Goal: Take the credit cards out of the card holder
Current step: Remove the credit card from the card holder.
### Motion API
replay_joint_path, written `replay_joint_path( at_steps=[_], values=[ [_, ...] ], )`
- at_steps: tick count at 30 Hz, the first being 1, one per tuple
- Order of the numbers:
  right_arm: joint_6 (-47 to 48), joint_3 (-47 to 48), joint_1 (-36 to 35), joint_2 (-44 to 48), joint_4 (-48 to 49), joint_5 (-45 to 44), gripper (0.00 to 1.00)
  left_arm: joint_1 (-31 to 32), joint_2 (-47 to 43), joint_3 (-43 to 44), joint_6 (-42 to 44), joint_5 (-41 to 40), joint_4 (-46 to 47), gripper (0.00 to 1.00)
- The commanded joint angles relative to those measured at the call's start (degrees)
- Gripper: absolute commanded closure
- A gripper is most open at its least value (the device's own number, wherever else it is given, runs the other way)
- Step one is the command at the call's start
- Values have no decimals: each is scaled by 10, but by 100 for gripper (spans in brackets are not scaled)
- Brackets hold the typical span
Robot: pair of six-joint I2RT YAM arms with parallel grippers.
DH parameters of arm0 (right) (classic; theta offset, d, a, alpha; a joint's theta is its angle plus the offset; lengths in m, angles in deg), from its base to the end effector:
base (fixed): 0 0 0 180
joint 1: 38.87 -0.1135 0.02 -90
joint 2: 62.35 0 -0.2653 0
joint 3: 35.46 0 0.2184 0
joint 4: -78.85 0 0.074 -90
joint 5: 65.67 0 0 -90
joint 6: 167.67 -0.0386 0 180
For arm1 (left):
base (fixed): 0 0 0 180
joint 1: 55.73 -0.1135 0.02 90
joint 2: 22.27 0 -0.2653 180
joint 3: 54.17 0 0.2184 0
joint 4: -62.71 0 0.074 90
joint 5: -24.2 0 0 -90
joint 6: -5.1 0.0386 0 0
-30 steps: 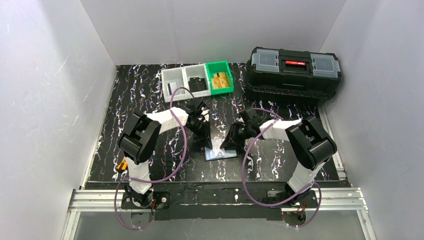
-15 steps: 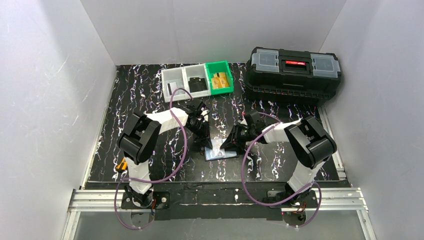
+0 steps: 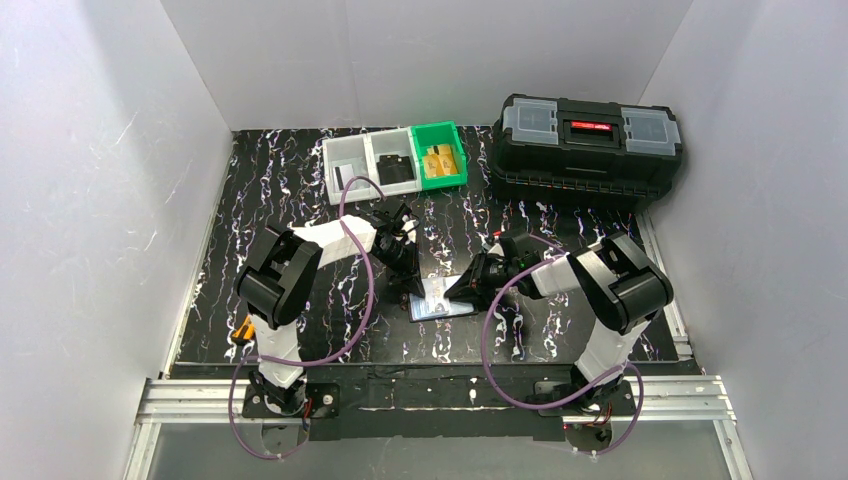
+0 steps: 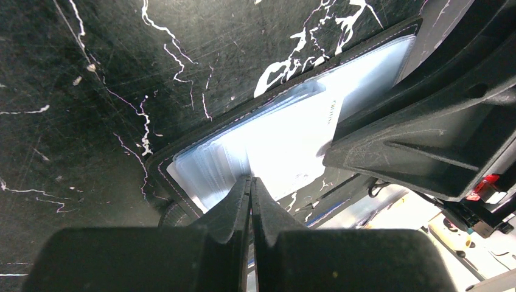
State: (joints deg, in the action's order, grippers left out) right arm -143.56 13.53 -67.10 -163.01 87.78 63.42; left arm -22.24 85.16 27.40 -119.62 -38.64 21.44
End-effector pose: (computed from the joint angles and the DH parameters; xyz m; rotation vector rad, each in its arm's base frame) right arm 0.2360 0.1543 0.1323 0.4670 2.6479 1.4935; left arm 0.2723 -0.2013 0.1715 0.1119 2.9377 -0.9203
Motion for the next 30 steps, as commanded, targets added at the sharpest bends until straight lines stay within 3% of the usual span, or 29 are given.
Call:
replay_joint_path(
  at_steps=[1, 12, 19, 30],
  values=[
    [-13, -2, 2, -5, 45, 13, 77, 4, 29, -25, 17, -70, -42, 100],
    [-8, 14, 1, -28, 44, 24, 81, 4, 31, -21, 18, -68, -45, 100],
    [6, 11, 2, -25, 22, 12, 99, 4, 30, -17, 18, -79, -56, 100],
    [94, -11, 47, 45, -78, -30, 99, 1, 27, -21, 18, -94, -71, 100]
  ],
)
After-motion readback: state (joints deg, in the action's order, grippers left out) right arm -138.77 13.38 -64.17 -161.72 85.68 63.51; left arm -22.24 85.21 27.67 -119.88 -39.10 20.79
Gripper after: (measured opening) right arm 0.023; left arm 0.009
